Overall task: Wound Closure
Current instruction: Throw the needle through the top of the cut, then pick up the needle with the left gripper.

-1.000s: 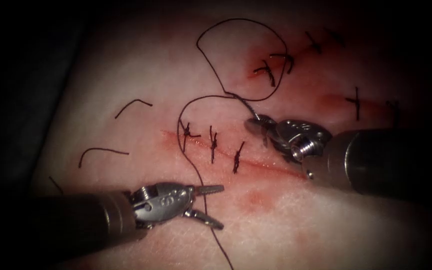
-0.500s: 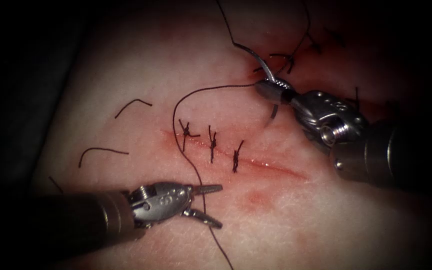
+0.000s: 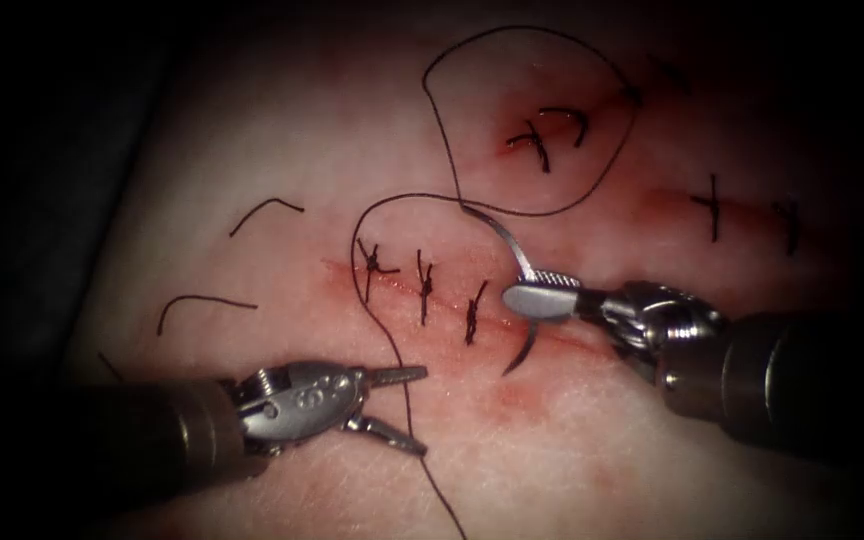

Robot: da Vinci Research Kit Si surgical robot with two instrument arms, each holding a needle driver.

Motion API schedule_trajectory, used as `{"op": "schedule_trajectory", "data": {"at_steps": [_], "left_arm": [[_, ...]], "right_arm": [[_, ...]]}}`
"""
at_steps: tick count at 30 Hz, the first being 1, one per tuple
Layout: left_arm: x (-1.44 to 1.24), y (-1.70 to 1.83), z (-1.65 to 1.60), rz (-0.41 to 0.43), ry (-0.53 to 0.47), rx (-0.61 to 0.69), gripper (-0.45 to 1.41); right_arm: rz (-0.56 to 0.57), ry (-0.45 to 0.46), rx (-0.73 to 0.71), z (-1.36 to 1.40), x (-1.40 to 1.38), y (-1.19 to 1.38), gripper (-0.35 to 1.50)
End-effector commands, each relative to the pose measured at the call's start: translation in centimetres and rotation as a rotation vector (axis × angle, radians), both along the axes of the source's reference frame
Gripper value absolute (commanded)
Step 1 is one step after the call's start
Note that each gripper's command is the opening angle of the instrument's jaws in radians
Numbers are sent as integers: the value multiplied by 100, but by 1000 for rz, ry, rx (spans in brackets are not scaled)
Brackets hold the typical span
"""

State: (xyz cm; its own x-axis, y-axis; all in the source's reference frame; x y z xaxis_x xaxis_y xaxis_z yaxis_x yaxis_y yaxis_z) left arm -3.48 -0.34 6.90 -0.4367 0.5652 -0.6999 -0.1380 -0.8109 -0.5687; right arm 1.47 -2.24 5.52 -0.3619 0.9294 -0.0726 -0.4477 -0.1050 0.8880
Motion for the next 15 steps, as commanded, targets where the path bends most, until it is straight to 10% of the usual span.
{"op": "schedule_trajectory", "data": {"at_steps": [1,15], "left_arm": [[-8,-4,6,-4,-1,2,59],[-42,4,7,-64,57,-11,74]], "right_arm": [[15,21,-22,14,3,-2,143],[-43,-92,-95,12,-53,12,142]]}}
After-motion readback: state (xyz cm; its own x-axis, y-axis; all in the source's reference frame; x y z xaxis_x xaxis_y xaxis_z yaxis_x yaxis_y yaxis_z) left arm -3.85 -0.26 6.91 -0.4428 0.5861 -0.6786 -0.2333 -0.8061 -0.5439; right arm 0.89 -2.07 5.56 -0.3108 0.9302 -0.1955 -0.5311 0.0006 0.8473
